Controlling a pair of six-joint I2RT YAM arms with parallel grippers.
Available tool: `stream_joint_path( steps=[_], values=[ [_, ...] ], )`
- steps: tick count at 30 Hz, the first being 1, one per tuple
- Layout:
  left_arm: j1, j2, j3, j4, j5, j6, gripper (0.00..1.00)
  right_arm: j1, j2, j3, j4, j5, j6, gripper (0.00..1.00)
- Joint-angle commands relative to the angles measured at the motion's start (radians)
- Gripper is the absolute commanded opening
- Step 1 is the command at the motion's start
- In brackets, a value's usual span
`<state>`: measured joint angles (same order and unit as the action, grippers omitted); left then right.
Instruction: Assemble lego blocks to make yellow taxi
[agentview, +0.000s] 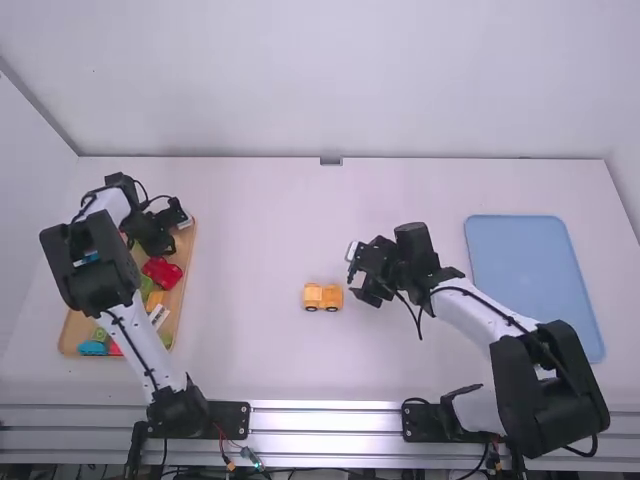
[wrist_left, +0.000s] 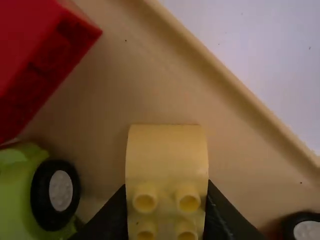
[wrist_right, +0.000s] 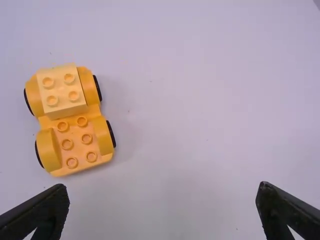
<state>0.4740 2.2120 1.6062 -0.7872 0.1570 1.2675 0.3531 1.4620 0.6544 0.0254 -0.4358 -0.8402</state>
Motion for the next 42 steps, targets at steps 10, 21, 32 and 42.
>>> stream_joint_path(
  steps=[10,21,32,42],
  values=[
    [-0.095,-0.005,0.276,-0.307,0.029,-0.185,0.12,0.001,-0.015,0.001,0.01,-0.011,0.006,0.99],
    [-0.343,-0.086,0.317,-0.337,0.094,-0.204,0.05,-0.079,-0.136,0.001,0.053,-0.051,0.276,0.99],
    [-0.69,-0.088,0.313,-0.285,0.093,-0.265,0.02,-0.187,-0.606,-0.011,-0.249,0.037,0.382,0.99],
    [-0.965,-0.088,0.256,-0.177,0.087,-0.374,0.02,-0.314,-1.12,-0.087,-0.445,0.236,0.603,0.99]
  ],
)
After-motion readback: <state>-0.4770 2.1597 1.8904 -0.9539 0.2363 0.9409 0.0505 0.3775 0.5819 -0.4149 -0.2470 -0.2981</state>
